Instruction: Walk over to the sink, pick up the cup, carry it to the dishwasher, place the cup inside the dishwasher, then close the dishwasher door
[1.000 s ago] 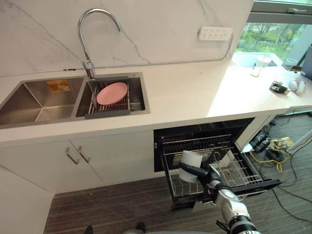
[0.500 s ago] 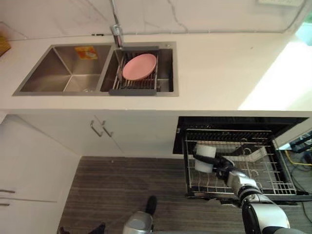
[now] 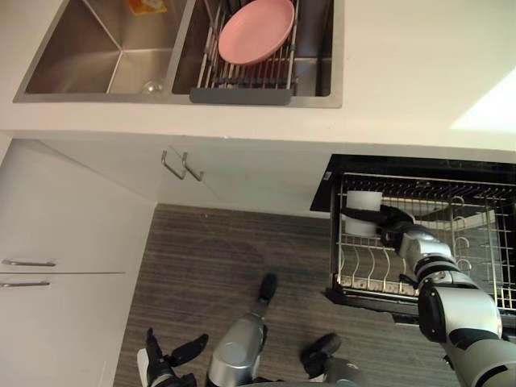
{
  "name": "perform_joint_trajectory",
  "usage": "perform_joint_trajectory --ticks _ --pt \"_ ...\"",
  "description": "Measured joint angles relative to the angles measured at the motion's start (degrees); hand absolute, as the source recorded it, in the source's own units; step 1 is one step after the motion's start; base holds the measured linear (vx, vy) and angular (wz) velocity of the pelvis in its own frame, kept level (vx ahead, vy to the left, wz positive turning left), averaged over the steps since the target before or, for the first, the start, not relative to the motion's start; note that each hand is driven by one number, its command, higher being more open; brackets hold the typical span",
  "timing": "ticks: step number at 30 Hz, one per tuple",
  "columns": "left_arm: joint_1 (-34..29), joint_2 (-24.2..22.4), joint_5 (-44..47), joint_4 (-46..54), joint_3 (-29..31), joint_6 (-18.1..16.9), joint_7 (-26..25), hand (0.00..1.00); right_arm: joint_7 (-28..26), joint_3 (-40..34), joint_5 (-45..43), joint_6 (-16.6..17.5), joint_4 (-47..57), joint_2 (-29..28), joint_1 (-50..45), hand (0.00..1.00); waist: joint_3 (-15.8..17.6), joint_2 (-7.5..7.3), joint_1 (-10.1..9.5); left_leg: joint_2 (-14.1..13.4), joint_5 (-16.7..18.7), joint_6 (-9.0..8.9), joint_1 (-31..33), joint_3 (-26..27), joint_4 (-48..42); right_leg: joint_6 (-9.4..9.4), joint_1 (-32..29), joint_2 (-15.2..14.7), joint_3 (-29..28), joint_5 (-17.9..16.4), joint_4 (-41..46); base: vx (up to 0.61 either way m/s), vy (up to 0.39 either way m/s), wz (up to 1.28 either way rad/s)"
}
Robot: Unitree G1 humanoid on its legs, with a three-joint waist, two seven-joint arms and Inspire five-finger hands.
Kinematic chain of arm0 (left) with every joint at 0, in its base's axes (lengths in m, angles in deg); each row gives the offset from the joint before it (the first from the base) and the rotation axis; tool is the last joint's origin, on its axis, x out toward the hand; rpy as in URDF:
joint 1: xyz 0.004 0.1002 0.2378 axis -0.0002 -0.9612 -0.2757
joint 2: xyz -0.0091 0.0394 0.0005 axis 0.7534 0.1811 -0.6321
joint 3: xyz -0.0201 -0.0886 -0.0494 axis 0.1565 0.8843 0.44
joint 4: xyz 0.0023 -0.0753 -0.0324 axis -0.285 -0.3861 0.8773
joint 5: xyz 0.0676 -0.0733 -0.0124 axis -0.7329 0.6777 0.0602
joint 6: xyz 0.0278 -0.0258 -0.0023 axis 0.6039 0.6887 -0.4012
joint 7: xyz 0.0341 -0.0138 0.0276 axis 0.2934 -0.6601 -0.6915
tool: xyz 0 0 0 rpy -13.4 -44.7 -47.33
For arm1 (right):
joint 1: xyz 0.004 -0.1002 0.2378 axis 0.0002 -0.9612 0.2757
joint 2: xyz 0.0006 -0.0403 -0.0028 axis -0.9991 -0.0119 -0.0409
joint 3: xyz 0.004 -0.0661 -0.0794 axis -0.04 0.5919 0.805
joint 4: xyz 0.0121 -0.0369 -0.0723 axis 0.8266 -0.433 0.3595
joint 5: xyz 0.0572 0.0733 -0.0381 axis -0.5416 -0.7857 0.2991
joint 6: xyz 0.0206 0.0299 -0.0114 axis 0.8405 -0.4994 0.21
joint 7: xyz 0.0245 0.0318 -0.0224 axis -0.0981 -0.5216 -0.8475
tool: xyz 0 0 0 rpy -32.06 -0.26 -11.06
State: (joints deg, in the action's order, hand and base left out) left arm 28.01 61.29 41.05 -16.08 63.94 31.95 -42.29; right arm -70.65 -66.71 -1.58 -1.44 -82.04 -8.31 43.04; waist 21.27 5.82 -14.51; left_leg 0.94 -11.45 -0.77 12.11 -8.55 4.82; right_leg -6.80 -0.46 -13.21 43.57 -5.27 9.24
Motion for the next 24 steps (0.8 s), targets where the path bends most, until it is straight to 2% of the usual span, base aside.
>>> perform_joint_trajectory --ticks 1,5,16,24 --pt "0.2 0.1 0.1 0.0 -0.7 0.1 0.3 1.00 0.2 -0.8 0.1 -0.4 -0.9 0.2 0.9 1.00 0.3 0.12 -0.15 0.0 -0.1 -0.01 0.1 0.0 0.0 0.02 -0.4 -0.2 -0.2 -0.3 0.6 0.00 0.000 0.00" --pt "1.0 0.3 0.1 0.1 -2.2 0.3 1.1 1.00 -0.4 -0.9 0.7 -0.9 -1.1 1.3 2.6 1.00 1.7 0.36 -0.26 -0.2 -0.1 -0.07 0.3 0.2 -0.1 0.22 -1.1 -0.8 -0.7 -1.1 2.1 -0.04 -0.022 -0.02" --pt "1.0 1.1 0.2 1.4 -4.0 1.7 1.1 1.00 -3.7 -0.8 1.1 -0.2 -1.0 2.4 4.2 1.00 1.9 0.33 -0.03 -0.5 -0.2 -0.19 -0.1 1.4 0.0 0.58 -2.1 -0.7 -3.3 -1.6 3.3 -0.04 -0.034 -0.05" --pt "1.0 1.4 0.0 0.8 -4.0 1.5 1.0 1.00 -6.6 -0.5 -0.8 2.7 4.3 2.4 -0.1 1.00 1.7 0.02 1.33 -0.9 -0.1 -0.35 -2.3 2.5 0.2 0.37 1.0 0.9 -4.2 1.0 -1.0 -0.05 -0.019 -0.08"
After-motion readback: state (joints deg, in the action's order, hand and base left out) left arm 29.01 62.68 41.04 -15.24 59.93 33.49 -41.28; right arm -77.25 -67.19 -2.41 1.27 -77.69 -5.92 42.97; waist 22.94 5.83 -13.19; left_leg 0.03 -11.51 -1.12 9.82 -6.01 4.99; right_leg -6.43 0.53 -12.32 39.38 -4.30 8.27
